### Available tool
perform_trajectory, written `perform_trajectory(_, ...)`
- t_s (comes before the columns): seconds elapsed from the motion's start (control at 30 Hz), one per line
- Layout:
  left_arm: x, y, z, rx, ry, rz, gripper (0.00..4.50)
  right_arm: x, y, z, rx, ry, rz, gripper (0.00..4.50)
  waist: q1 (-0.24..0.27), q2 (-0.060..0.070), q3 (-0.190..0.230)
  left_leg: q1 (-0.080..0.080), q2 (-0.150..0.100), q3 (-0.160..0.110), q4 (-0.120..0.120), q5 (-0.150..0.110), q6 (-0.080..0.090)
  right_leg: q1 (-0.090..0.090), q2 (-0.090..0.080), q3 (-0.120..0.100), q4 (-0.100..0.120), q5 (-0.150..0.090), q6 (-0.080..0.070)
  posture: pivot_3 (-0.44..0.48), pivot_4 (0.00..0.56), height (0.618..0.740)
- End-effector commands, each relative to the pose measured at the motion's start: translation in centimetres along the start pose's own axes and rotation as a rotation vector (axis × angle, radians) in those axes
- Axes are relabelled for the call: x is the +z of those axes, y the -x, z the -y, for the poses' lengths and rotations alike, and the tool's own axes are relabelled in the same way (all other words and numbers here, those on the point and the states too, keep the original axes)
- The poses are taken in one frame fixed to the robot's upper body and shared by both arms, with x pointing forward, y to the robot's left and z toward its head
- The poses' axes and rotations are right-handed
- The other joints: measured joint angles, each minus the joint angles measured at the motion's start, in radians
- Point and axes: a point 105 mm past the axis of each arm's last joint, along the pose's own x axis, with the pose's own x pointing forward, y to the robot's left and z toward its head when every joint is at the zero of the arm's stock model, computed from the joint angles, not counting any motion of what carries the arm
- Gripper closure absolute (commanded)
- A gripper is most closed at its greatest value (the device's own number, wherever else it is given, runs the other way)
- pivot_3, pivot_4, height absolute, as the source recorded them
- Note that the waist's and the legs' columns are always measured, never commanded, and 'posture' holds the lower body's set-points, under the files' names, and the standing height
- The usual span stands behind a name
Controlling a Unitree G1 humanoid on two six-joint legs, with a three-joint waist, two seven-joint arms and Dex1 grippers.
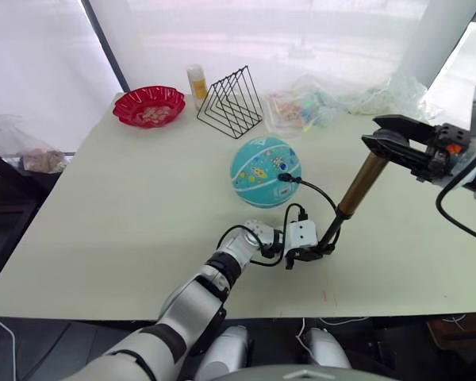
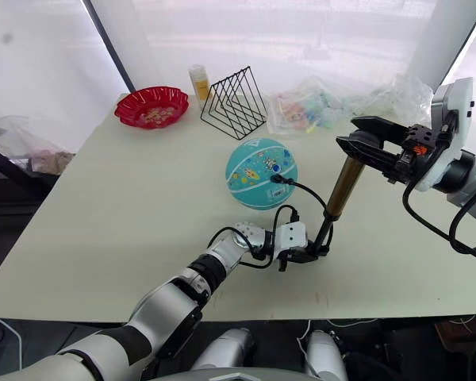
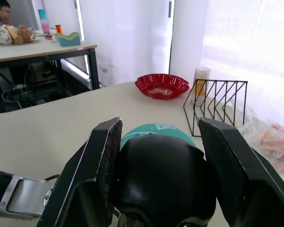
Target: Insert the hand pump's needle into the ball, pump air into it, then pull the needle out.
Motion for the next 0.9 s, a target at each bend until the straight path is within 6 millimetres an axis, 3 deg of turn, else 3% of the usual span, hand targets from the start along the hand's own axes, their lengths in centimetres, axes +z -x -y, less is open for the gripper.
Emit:
perform_trajectory(0.03, -9.4, 1.4, 6.0, -0.156, 0.173, -0.338, 3.39, -2.4, 0.0, -0.5, -0.032, -0.032, -0.026, 2.40, 0.000, -0.004, -0.003, 0.000, 0.000, 0.000, 0.000, 0.000, 0.000, 0.000, 0.000, 0.000, 0.000, 0.000, 0.000, 0.000, 0.150, 0.740)
perform_trajectory(0.23, -9.4, 1.5, 5.9, -0.148, 0.176, -0.337, 3.39, -6.7, -0.2, -1.3, -0.063, -0.147, -0.061, 2.41, -0.004, -0.008, -0.010, 0.003, 0.000, -0.002, -0.001, 0.000, 0.000, 0.001, 0.002, 0.000, 0.000, -0.002, 0.003, 0.000, 0.150, 0.740)
perform_trajectory(0.43, -9.4, 1.4, 6.1, -0.150, 0.181, -0.334, 3.39, -14.0, 1.0, -3.2, -0.079, -0.206, -0.268, 2.43, -0.005, -0.009, -0.018, 0.007, 0.000, -0.005, -0.004, 0.000, 0.000, 0.003, 0.004, 0.001, 0.001, -0.003, 0.003, 0.000, 0.150, 0.740)
perform_trajectory(0.5, -9.4, 1.4, 6.1, -0.149, 0.181, -0.334, 3.39, -14.6, 1.4, -3.7, -0.055, -0.175, -0.306, 2.43, -0.005, -0.011, -0.019, 0.009, 0.000, -0.005, -0.005, 0.000, 0.000, 0.004, 0.004, 0.001, 0.000, -0.003, 0.003, 0.000, 0.150, 0.740)
perform_trajectory(0.67, -9.5, 1.5, 6.0, -0.146, 0.181, -0.338, 3.39, -9.3, 0.4, -2.1, -0.059, -0.102, -0.119, 2.43, -0.004, -0.008, -0.017, 0.014, 0.000, -0.004, -0.009, 0.000, 0.000, 0.006, 0.004, 0.003, 0.000, -0.004, 0.003, 0.000, 0.150, 0.740)
perform_trajectory(0.8, -9.5, 1.4, 6.1, -0.149, 0.182, -0.338, 3.39, -6.5, 0.4, -1.3, -0.056, -0.060, -0.040, 2.43, -0.001, -0.003, -0.011, 0.014, 0.000, -0.004, -0.009, 0.000, -0.001, 0.006, 0.004, 0.004, 0.000, -0.004, 0.003, 0.000, 0.150, 0.740)
perform_trajectory(0.9, -9.5, 1.4, 6.1, -0.151, 0.184, -0.336, 3.39, -2.2, 0.7, -0.2, -0.036, 0.025, 0.023, 2.43, -0.001, 0.003, -0.005, 0.014, -0.001, -0.003, -0.010, 0.000, -0.001, 0.005, 0.003, 0.005, 0.000, -0.003, 0.003, 0.000, 0.150, 0.740)
